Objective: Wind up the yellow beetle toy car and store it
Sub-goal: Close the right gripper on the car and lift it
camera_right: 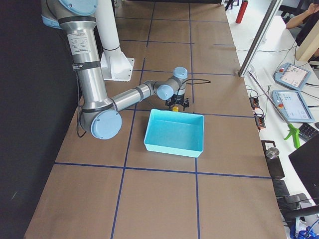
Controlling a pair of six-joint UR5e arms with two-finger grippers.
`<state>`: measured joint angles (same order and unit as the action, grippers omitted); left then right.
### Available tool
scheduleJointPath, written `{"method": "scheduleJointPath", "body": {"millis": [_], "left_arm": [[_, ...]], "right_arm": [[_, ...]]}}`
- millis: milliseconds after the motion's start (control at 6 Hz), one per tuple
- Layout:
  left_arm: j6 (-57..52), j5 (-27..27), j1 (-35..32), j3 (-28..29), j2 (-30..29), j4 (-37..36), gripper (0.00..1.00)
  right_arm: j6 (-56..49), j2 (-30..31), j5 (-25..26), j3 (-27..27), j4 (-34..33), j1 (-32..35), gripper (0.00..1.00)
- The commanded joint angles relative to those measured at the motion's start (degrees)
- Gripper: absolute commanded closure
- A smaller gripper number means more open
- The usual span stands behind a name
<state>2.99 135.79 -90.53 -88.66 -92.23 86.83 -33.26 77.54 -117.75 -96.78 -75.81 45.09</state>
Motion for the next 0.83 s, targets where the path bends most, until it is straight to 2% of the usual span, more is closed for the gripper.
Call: {"method": "scheduleJointPath", "body": {"millis": [0, 333, 500, 667], "left_arm": [[0.0, 0.0, 0.0, 0.0, 0.1, 0.0, 0.00], [0.0, 0.0, 0.0, 0.0, 0.1, 0.0, 0.00], [0.0, 0.0, 0.0, 0.0, 0.1, 0.0, 0.00], [0.0, 0.0, 0.0, 0.0, 0.1, 0.0, 0.00]], "right_arm": [[0.0, 0.0, 0.1, 0.8, 0.0, -1.0, 0.00], [-0.5, 0.5, -0.1, -0.1, 0.0, -1.1, 0.73], [-0.7, 0.6, -0.1, -1.1, 0.0, -1.0, 0.93], [-0.6, 0.2, 0.0, -2.1, 0.0, -1.1, 1.00]]}}
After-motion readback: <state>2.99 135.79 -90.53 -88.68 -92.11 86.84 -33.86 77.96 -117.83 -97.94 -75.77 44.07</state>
